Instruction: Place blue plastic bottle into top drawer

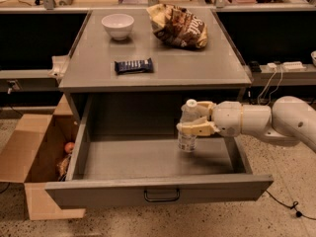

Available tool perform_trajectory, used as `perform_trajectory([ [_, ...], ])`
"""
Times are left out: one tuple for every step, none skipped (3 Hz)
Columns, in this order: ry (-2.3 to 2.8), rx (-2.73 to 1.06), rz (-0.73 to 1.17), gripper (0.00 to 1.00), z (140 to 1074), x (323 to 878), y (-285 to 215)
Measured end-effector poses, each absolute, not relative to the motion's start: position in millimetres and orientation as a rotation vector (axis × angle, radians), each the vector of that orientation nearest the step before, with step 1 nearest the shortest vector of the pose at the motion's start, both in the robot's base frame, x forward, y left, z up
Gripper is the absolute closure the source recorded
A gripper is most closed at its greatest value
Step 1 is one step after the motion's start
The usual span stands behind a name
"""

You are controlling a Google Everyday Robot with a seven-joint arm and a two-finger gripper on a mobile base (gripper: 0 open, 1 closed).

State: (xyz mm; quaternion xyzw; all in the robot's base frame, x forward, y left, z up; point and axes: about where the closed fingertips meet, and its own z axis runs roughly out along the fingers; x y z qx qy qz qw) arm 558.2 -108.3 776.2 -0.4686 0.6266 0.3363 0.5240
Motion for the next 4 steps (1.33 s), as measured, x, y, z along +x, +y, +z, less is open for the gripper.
perform_trajectory([
  [1.508, -1.100, 0.787, 1.00, 748, 569, -110],
  [1.510, -1.080, 0.783, 1.00, 729, 577, -112],
  [1.510, -1.079, 0.785, 0.82, 728, 577, -111],
  [1.510, -1.079, 0.785, 0.59, 728, 577, -111],
])
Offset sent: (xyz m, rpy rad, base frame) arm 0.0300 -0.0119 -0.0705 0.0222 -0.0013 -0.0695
